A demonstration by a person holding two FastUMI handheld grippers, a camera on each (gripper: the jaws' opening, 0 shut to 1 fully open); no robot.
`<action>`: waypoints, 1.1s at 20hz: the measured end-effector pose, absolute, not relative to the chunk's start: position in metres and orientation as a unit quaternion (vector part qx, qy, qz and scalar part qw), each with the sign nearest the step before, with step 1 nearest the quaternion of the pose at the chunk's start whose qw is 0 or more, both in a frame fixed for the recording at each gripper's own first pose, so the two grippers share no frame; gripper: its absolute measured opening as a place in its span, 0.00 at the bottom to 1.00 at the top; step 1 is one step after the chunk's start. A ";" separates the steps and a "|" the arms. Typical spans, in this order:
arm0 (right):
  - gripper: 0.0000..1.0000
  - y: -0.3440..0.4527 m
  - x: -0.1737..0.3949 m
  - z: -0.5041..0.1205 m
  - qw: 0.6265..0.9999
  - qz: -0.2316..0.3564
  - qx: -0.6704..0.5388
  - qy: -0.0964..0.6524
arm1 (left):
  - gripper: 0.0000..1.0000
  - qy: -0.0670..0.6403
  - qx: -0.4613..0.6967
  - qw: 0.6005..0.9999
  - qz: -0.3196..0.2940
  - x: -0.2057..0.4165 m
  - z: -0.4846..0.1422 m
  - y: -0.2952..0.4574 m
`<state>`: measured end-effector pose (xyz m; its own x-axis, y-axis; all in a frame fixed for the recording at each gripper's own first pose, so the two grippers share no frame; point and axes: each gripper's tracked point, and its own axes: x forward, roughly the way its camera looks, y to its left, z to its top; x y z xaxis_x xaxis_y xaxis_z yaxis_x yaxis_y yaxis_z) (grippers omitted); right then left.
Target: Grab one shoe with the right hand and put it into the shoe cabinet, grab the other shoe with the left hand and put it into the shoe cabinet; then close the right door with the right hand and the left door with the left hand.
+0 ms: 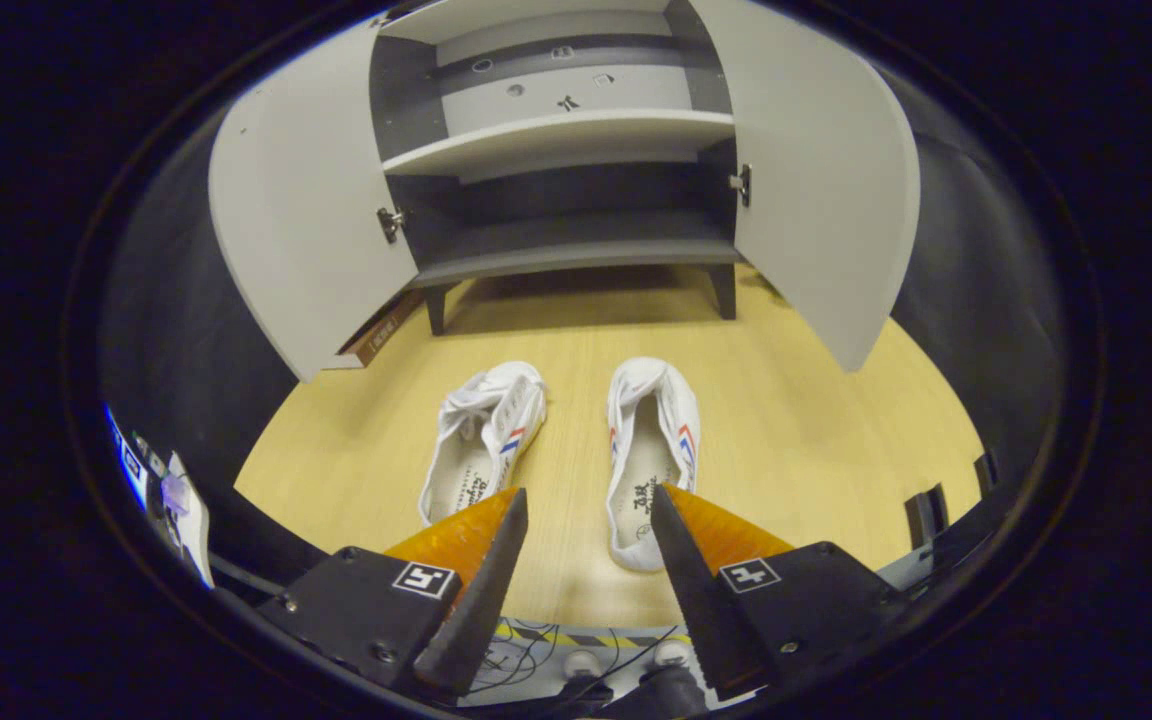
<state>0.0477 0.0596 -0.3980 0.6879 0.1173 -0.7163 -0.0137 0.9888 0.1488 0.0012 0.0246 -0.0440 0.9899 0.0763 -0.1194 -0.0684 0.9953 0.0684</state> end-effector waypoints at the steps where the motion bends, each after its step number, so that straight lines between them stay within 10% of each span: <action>1: 0.81 0.059 0.054 -0.408 0.913 0.032 0.067 0.402 | 0.96 0.063 0.035 0.997 0.040 0.002 -0.045 0.026; 13: 0.75 0.059 0.145 -0.463 0.907 0.006 0.062 0.417 | 0.96 0.093 0.042 0.993 0.063 0.023 -0.063 0.031; 16: 0.62 0.059 0.153 -0.473 0.905 0.003 0.061 0.420 | 0.96 0.100 0.042 0.992 0.065 0.029 -0.068 0.031; 20: 0.19 0.053 0.158 -0.474 0.913 -0.003 0.065 0.404 | 0.96 0.102 0.037 0.992 0.062 0.034 -0.070 0.028; 22: 0.17 0.054 0.156 -0.474 0.912 0.008 0.065 0.405 | 0.96 0.102 0.037 0.992 0.060 0.036 -0.069 0.026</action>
